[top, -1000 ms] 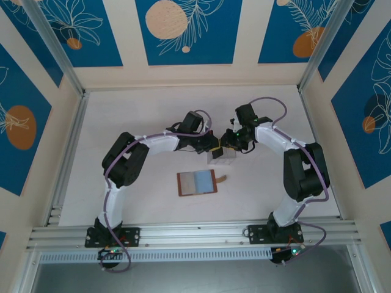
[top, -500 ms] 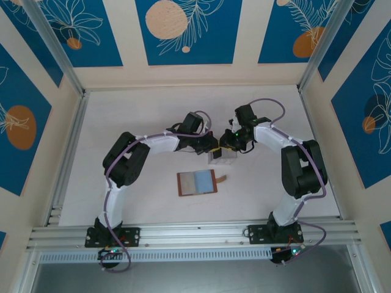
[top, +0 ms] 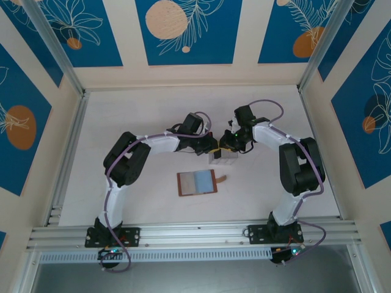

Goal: Put the credit cards into the card holder
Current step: Pick up the credit card from the storage box.

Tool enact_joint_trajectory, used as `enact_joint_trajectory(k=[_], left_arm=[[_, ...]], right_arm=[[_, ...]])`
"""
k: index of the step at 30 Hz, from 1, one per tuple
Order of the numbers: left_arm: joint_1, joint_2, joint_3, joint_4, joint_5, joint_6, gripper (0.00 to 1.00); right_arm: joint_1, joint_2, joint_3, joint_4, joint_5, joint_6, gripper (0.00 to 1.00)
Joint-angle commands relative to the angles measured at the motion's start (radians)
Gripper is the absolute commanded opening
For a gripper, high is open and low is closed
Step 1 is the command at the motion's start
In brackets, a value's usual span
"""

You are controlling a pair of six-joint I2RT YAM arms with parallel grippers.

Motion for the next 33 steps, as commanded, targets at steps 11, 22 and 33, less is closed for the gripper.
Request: enact_joint_trajectory(k=[11, 22, 33], left_arm=[[-0.009, 0.022, -0.008, 0.054, 0.044, -0.009, 0.0], [-0.007, 0.006, -0.01, 0.052, 0.05, -0.007, 0.0], [0.042, -0.07, -0.046, 0.025, 0.061, 0.026, 0.01]], right_arm=[[0.033, 0.068, 0.021, 0.008, -0.017, 0.017, 0.12], [0.026, 0.042, 0.013, 0.01, -0.031, 0.012, 0.0], [0.005, -0.06, 0.024, -0.021, -0.052, 0.009, 0.0]])
